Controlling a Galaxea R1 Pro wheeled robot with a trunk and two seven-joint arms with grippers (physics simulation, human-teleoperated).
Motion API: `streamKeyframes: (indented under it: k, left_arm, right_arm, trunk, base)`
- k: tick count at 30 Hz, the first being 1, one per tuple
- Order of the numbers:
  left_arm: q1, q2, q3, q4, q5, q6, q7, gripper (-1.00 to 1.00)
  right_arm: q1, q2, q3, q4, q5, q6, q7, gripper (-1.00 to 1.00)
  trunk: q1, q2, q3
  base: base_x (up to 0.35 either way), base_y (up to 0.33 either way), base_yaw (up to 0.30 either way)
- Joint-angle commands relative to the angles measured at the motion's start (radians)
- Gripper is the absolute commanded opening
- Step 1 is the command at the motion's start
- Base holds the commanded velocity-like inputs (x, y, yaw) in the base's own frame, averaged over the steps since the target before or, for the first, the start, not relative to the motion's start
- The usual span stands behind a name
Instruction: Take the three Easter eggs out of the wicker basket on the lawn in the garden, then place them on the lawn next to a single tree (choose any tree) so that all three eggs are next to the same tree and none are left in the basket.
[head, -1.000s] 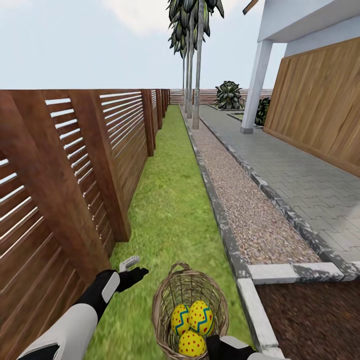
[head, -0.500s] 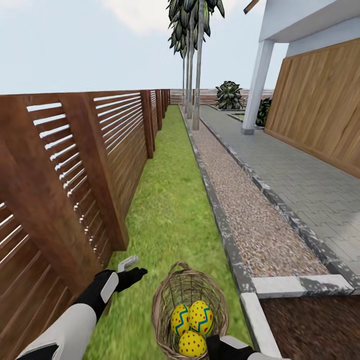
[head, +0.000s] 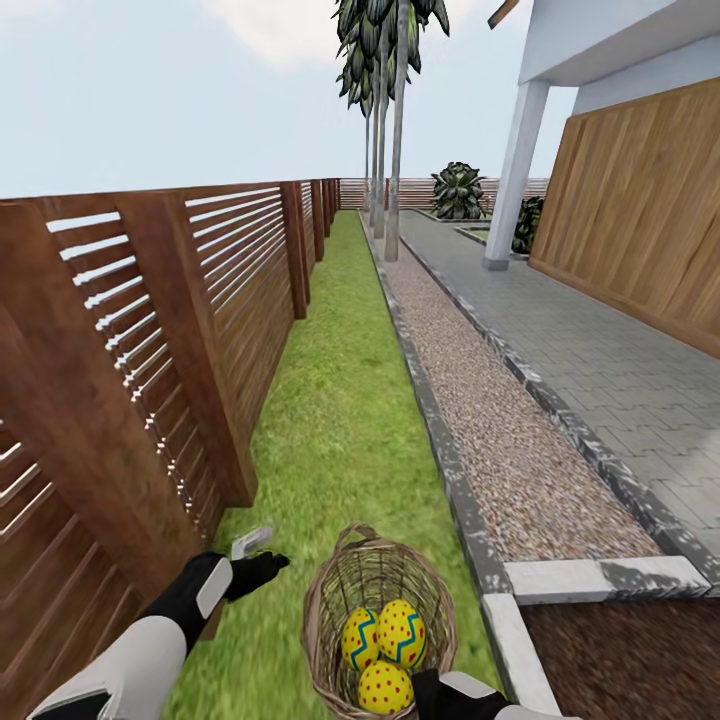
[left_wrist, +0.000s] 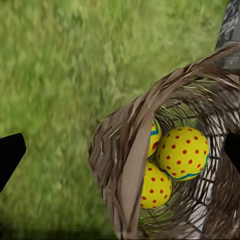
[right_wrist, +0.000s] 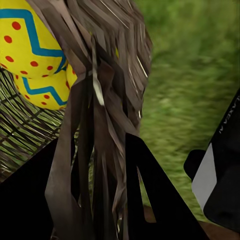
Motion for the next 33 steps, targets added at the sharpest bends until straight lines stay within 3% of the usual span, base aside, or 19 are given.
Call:
streamKeyframes:
  k: [1,6,8,12,20,22,24,30,33]
  left_arm:
    - [0.0,0.004,0.006,0.012,0.001,0.006,-0.001,1.0]
    - [0.001,0.026,0.006,0.03,0.002,-0.001,0.002,1.0]
    - [0.001,0.028,0.006,0.071,0.002,-0.008,0.013,1.0]
    - [0.001,0.028,0.006,0.195,0.001,-0.085,0.032,1.0]
    - [0.008,0.028,0.005,0.339,0.001,-0.101,0.033,1.0]
    - [0.01,0.027,0.005,0.414,0.002,-0.138,0.033,1.0]
    - [0.035,0.026,0.003,0.442,0.002,-0.181,0.033,1.0]
    - [0.169,0.018,0.001,0.449,0.0,-0.205,0.032,1.0]
    - [0.245,0.011,0.001,0.449,0.0,-0.302,0.032,1.0]
  right_arm:
    - [-0.001,0.0,0.001,0.002,-0.007,-0.006,-0.001,-1.0]
    - [-0.001,-0.001,0.001,0.001,-0.007,-0.005,-0.003,-1.0]
    - [-0.001,0.0,0.001,0.001,-0.007,-0.005,-0.003,-1.0]
    - [-0.001,0.0,0.001,0.001,-0.007,-0.004,-0.004,-1.0]
    - [-0.001,0.0,0.001,0.001,-0.007,-0.004,-0.003,-1.0]
    - [-0.001,0.0,0.001,0.001,-0.007,-0.004,-0.003,-1.0]
    - [-0.001,0.0,0.001,0.001,-0.007,-0.005,-0.003,-1.0]
    - [-0.001,0.0,0.001,0.002,-0.007,-0.006,-0.002,-1.0]
    - [-0.001,0.0,0.001,0.002,-0.006,-0.007,0.0,-1.0]
  trunk:
    - [-0.004,0.006,0.002]
    - [-0.023,0.041,0.018]
    - [-0.031,0.055,0.024]
    - [-0.046,0.083,0.037]
    - [-0.077,0.139,0.062]
    - [-0.084,0.153,0.068]
    - [-0.092,0.167,0.074]
    - [-0.115,0.209,0.093]
    - [-0.126,0.23,0.102]
  base:
    - [0.0,0.0,0.0]
    - [0.0,0.0,0.0]
    - [0.0,0.0,0.0]
    - [0.0,0.0,0.0]
    - [0.0,0.0,0.0]
    - [0.0,0.0,0.0]
    - [0.0,0.0,0.0]
    - [0.0,0.0,0.0]
    - [0.0,0.0,0.0]
